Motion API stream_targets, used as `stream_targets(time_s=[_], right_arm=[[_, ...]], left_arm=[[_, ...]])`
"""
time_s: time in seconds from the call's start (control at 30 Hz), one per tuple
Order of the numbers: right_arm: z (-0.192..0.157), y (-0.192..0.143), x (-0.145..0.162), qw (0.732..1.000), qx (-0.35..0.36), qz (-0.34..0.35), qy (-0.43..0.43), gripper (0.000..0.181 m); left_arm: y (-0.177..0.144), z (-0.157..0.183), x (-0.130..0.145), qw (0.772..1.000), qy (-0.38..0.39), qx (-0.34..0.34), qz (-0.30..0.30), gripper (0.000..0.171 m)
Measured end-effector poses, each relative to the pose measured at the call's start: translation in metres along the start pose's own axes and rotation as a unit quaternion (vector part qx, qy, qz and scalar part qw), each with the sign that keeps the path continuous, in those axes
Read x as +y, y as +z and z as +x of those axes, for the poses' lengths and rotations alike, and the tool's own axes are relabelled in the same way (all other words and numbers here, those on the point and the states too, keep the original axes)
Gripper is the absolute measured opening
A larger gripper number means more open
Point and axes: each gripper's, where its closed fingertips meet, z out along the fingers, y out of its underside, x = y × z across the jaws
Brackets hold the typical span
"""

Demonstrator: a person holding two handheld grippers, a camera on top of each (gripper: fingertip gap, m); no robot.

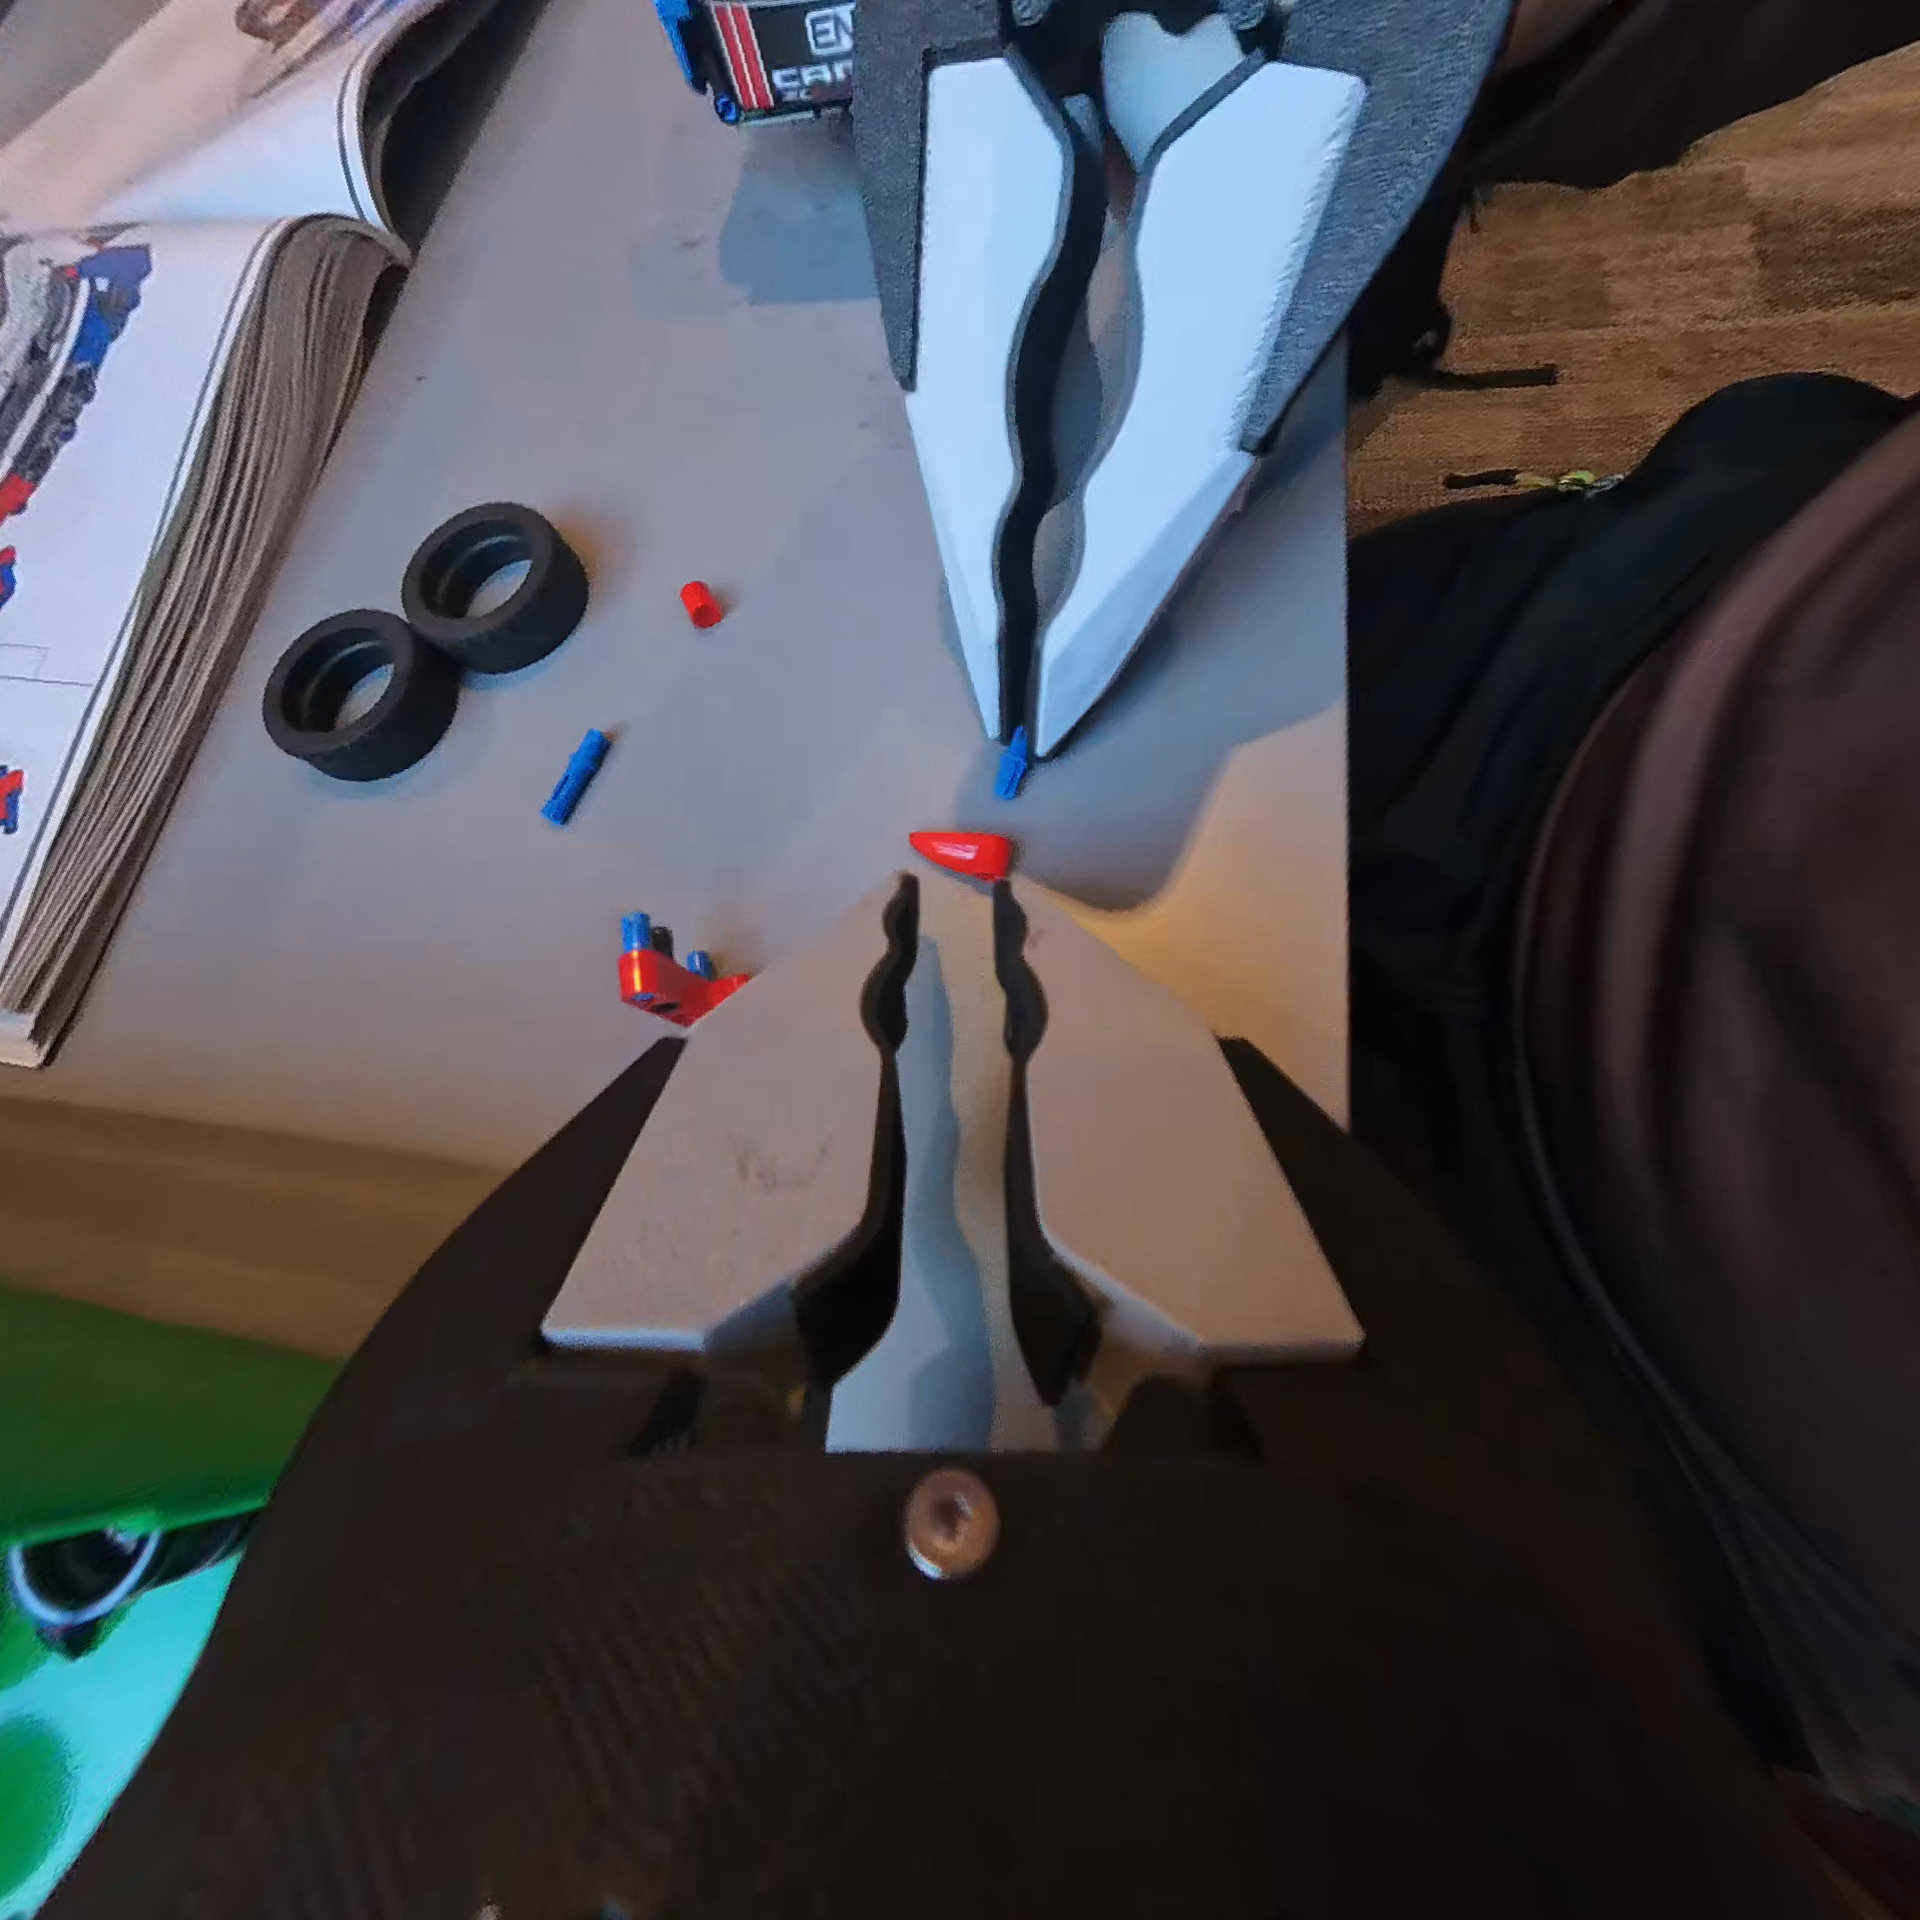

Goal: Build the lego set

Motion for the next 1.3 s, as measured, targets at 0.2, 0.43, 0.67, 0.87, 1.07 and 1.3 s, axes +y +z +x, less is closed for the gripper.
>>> stream_targets(time_s=[0.2, 0.43, 0.67, 0.87, 1.07, 1.3], right_arm=[[0.001, -0.005, 0.003, 1.0, 0.002, 0.003, 0.001, 0.003], [0.025, -0.021, 0.016, 0.996, 0.077, -0.009, 0.033, 0.003], [-0.002, -0.012, 0.006, 1.0, 0.01, 0.013, 0.015, 0.003], [-0.005, -0.003, 0.003, 1.0, 0.008, 0.006, -0.001, 0.003], [0.003, -0.007, 0.007, 0.999, 0.031, 0.004, 0.005, 0.003], [0.046, -0.041, 0.03, 0.982, 0.171, -0.058, 0.048, 0.003]], left_arm=[[0.008, 0.0, -0.001, 0.999, 0.002, 0.033, -0.022, 0.018], [0.017, 0.007, 0.0, 0.997, -0.018, 0.064, -0.026, 0.013], [0.015, 0.01, 0.002, 0.997, -0.026, 0.06, -0.033, 0.008], [0.009, 0.023, 0.004, 0.997, -0.04, 0.039, -0.046, 0.008], [0.006, 0.046, 0.002, 0.995, -0.06, 0.063, -0.047, 0.013], [0.004, 0.042, 0.004, 0.994, -0.079, 0.063, -0.037, 0.013]])
